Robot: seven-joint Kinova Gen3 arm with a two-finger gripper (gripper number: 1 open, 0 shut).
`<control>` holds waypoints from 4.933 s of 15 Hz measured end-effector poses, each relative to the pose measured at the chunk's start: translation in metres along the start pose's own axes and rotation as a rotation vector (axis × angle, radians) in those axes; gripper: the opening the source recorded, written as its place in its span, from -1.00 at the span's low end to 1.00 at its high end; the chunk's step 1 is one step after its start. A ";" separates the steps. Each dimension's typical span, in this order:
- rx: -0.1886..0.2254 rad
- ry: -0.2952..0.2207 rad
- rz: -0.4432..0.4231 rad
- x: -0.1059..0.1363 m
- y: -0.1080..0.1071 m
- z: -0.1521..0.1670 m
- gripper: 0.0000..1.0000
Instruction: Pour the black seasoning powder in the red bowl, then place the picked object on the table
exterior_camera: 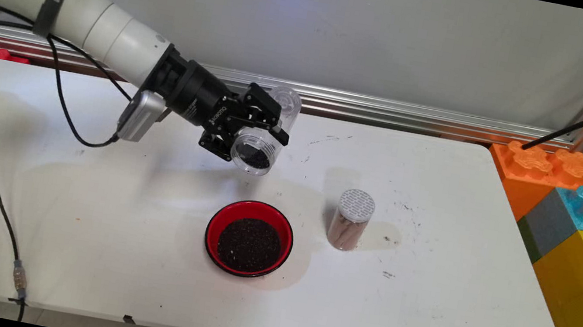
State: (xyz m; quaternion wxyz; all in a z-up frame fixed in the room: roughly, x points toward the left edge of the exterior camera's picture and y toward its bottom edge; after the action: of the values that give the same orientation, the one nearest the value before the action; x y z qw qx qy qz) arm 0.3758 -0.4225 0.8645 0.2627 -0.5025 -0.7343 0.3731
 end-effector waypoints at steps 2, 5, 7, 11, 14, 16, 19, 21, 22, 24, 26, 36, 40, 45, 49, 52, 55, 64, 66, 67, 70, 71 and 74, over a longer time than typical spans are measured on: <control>-0.004 0.014 -0.105 -0.004 -0.003 0.002 -1.00; -0.007 0.034 -0.237 -0.009 -0.006 0.005 -1.00; -0.007 0.045 -0.335 -0.014 -0.007 0.007 -1.00; -0.008 0.060 -0.478 -0.022 -0.009 0.011 -1.00; -0.010 0.071 -0.615 -0.031 -0.008 0.016 -1.00; -0.011 0.080 -0.688 -0.035 -0.007 0.019 -1.00; -0.012 0.097 -0.783 -0.042 -0.006 0.024 -1.00; -0.010 0.108 -0.850 -0.047 -0.006 0.028 -1.00; -0.006 0.113 -0.886 -0.049 -0.006 0.030 -1.00; 0.004 0.118 -0.938 -0.054 -0.006 0.033 -1.00; 0.022 0.120 -1.014 -0.061 -0.006 0.037 -1.00; 0.094 0.108 -1.269 -0.083 0.001 0.044 -1.00; 0.113 0.112 -1.348 -0.087 0.005 0.046 -1.00; 0.154 0.138 -1.454 -0.089 0.012 0.051 -1.00; 0.191 0.157 -1.504 -0.088 0.020 0.051 -1.00; 0.208 0.167 -1.528 -0.087 0.028 0.050 -1.00; 0.217 0.170 -1.538 -0.085 0.035 0.049 -1.00; 0.242 0.183 -1.553 -0.081 0.054 0.054 -1.00; 0.249 0.184 -1.554 -0.081 0.057 0.055 -1.00; 0.252 0.185 -1.554 -0.081 0.058 0.056 -1.00; 0.261 0.186 -1.554 -0.080 0.062 0.058 -1.00; 0.263 0.186 -1.554 -0.080 0.063 0.059 -1.00; 0.271 0.186 -1.552 -0.079 0.067 0.063 -1.00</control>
State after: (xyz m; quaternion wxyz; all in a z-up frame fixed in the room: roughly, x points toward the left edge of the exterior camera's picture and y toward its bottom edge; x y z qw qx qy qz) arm 0.3927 -0.4999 0.7725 0.5669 0.1600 -0.7982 0.1259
